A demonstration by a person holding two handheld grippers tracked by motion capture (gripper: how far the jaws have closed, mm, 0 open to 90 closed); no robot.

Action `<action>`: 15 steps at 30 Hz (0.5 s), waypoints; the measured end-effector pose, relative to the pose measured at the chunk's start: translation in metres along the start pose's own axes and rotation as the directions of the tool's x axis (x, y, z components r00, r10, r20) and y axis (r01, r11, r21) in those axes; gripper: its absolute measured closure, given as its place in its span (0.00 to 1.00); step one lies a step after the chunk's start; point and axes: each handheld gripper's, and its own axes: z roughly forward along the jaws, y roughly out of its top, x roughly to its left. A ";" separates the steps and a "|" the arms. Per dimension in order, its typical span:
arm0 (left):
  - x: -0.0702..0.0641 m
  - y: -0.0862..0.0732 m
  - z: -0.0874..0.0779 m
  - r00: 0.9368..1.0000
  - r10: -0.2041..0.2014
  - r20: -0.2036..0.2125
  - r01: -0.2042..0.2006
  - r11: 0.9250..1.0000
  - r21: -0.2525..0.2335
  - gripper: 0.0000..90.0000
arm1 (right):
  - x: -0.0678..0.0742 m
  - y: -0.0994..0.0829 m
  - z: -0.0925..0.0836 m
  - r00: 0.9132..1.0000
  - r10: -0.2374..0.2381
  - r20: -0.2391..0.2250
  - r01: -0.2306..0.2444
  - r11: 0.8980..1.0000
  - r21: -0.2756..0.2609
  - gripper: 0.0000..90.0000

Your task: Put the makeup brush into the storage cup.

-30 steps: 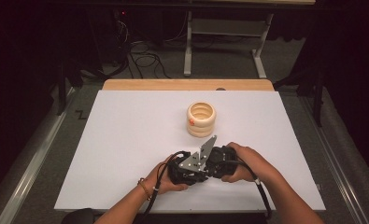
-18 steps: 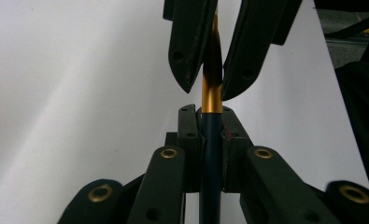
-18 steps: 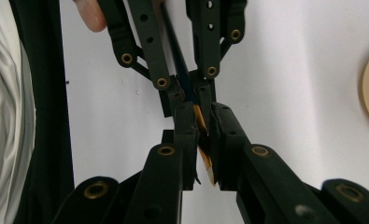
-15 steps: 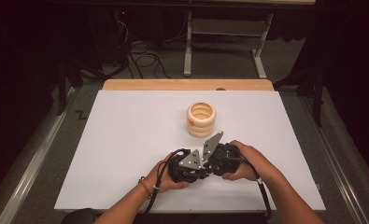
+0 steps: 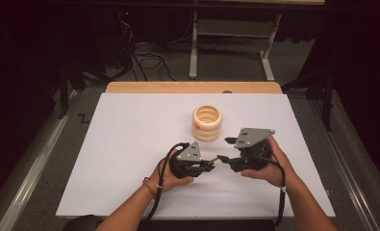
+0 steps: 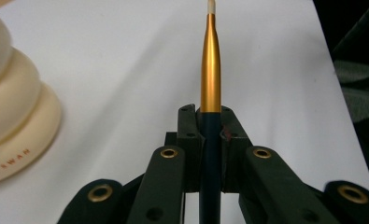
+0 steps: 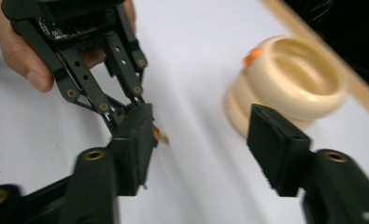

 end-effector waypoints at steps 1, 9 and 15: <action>0.001 0.002 -0.001 1.000 -0.003 -0.004 0.003 1.000 -0.005 0.92 | -0.002 -0.004 -0.004 1.000 0.008 0.013 -0.008 1.000 -0.028 0.43; 0.019 0.018 -0.012 0.998 -0.035 -0.060 0.031 0.998 -0.063 0.92 | -0.012 -0.040 -0.028 0.988 0.070 0.135 -0.055 0.993 -0.108 0.30; 0.030 0.034 -0.016 0.995 -0.049 -0.086 0.040 0.994 -0.099 0.92 | -0.016 -0.070 -0.042 0.975 0.138 0.175 -0.112 0.982 -0.151 0.30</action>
